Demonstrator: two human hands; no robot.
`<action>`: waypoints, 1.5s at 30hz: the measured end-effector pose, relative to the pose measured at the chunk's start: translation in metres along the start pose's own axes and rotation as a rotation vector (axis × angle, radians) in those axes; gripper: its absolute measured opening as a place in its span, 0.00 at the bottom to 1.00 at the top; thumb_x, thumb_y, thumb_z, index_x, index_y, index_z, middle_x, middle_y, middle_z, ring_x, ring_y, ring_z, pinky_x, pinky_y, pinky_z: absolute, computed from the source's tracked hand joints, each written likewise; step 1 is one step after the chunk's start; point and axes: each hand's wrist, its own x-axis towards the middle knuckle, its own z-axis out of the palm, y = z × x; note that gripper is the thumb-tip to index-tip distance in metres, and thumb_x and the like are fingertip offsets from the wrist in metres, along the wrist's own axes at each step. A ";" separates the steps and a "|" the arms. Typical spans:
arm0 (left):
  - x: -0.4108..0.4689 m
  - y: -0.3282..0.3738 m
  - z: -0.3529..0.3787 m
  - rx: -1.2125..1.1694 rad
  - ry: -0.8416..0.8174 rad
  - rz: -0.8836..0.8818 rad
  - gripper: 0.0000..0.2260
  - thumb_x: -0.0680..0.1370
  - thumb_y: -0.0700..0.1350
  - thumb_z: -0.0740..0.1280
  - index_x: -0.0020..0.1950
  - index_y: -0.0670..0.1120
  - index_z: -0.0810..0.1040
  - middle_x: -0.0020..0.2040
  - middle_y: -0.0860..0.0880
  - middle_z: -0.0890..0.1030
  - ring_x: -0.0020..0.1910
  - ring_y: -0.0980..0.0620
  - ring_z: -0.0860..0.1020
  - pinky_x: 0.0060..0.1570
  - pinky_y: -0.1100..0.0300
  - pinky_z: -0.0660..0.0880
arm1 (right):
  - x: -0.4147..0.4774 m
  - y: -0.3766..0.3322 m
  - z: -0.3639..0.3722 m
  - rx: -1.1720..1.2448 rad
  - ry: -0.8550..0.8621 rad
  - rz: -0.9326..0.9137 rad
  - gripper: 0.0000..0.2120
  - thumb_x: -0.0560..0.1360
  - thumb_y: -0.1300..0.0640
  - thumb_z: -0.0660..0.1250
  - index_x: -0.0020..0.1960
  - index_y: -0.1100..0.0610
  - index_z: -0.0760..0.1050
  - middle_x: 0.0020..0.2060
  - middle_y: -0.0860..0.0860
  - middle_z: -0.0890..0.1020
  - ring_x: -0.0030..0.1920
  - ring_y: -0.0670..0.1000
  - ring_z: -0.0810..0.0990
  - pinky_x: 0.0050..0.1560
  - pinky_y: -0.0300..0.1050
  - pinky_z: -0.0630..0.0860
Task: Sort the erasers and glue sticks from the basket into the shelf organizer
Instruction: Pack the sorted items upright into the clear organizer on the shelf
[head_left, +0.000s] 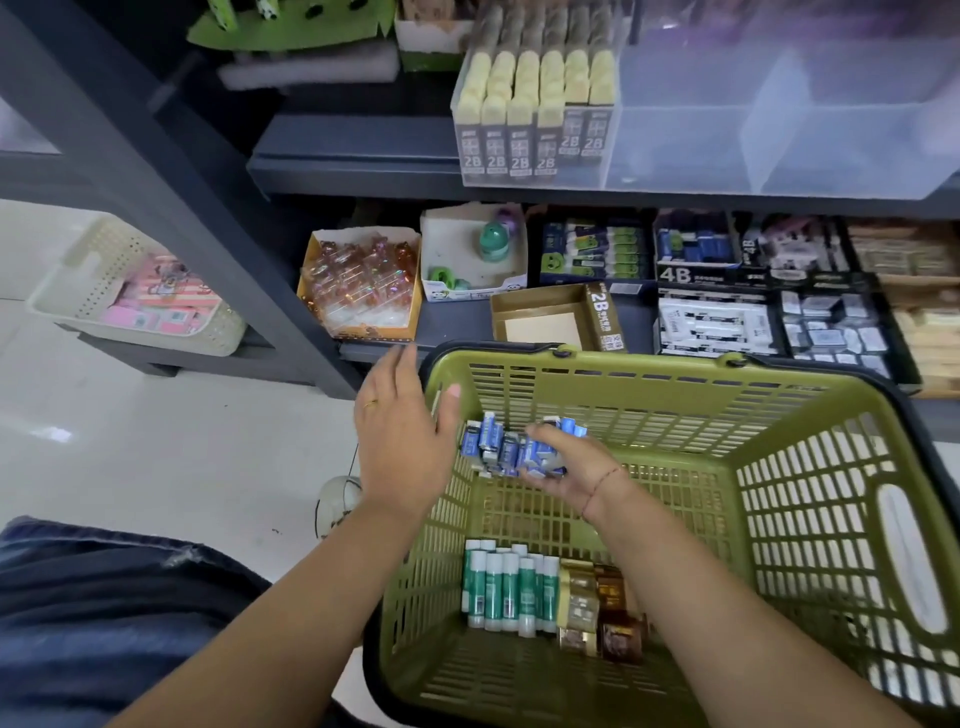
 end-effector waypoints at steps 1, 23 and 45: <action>-0.002 0.012 -0.004 -0.042 0.021 0.083 0.27 0.82 0.58 0.53 0.76 0.44 0.62 0.74 0.46 0.65 0.74 0.47 0.61 0.72 0.51 0.58 | -0.013 -0.006 -0.003 0.009 -0.022 -0.018 0.28 0.71 0.63 0.73 0.67 0.66 0.67 0.46 0.57 0.70 0.41 0.54 0.76 0.41 0.48 0.82; 0.027 0.182 -0.131 -1.682 -0.702 -0.468 0.13 0.78 0.52 0.64 0.54 0.44 0.81 0.51 0.44 0.84 0.51 0.49 0.82 0.47 0.54 0.79 | -0.169 -0.138 0.050 -0.806 0.259 -1.009 0.25 0.79 0.38 0.40 0.51 0.47 0.73 0.57 0.49 0.74 0.58 0.48 0.68 0.67 0.53 0.62; 0.060 0.183 -0.130 -1.872 -0.704 -0.588 0.13 0.72 0.44 0.70 0.53 0.40 0.82 0.50 0.41 0.84 0.48 0.47 0.84 0.57 0.53 0.75 | -0.154 -0.146 0.046 -0.705 0.036 -1.382 0.30 0.72 0.26 0.46 0.70 0.36 0.62 0.68 0.32 0.64 0.71 0.35 0.60 0.68 0.31 0.58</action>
